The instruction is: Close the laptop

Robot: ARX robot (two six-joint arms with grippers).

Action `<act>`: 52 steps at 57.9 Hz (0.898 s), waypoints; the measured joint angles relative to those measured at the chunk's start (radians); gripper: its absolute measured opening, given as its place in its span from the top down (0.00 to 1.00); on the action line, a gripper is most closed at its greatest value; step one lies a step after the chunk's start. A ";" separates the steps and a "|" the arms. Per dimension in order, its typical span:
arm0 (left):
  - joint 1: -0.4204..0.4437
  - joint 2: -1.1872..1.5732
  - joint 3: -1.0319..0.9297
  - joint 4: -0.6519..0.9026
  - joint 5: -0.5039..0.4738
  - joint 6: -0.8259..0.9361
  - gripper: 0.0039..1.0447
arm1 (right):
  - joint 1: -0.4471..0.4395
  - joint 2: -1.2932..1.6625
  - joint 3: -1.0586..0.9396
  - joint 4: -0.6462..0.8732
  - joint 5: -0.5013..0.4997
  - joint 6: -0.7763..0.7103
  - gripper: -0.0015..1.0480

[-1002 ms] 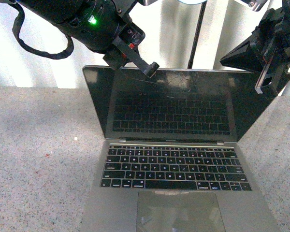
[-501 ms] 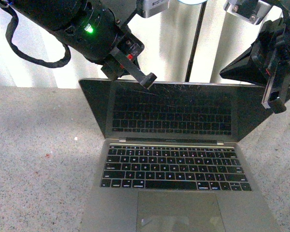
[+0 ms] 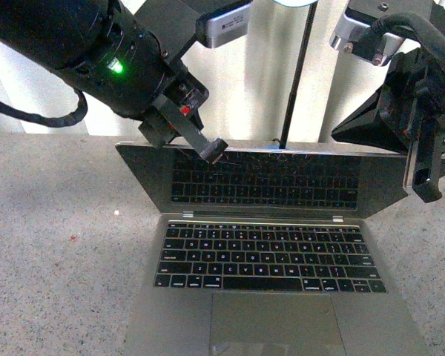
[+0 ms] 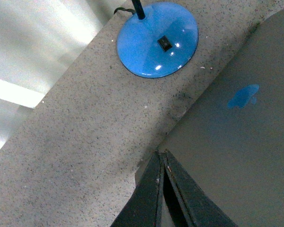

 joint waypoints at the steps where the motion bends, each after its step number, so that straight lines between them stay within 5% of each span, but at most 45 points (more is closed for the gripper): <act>1: 0.000 0.000 -0.006 0.003 0.001 -0.002 0.97 | 0.002 0.000 -0.002 0.000 0.000 0.000 0.97; 52: -0.010 -0.006 -0.115 0.056 0.010 -0.036 0.97 | 0.040 0.000 -0.086 0.001 0.012 -0.012 0.97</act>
